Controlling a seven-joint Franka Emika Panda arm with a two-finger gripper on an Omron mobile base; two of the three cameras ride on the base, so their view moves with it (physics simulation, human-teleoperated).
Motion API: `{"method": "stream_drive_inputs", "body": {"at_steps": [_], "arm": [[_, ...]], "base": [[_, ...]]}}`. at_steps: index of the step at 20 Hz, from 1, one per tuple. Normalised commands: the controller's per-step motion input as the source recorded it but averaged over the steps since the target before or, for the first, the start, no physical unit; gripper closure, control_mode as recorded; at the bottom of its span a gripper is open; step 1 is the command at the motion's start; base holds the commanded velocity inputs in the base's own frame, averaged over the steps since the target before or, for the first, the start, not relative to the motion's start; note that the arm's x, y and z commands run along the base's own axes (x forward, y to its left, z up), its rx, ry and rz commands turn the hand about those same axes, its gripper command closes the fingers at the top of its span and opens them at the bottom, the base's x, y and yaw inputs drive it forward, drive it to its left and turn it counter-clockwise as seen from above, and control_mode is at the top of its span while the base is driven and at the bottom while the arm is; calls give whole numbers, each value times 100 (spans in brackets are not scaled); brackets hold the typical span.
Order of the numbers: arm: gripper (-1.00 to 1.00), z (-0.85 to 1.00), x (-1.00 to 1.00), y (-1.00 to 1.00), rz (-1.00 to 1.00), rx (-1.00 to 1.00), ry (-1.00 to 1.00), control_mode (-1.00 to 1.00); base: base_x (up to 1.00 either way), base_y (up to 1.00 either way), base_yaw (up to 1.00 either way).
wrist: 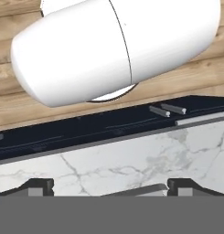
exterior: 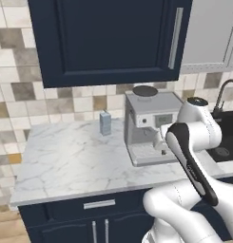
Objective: Gather the eggs and milk located in the vicinity of the sink area and place them right next to the bowl.
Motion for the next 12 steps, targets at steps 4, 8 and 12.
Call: {"method": "stream_drive_inputs", "body": {"at_steps": [4, 8, 12], "arm": [[-100, 0, 0, 0, 0, 0, 0, 100], [-100, 0, 0, 0, 0, 0, 0, 100], [-100, 0, 0, 0, 0, 0, 0, 100]], "base": [[0, 28, 0], [0, 71, 0], [0, 89, 0]]}}
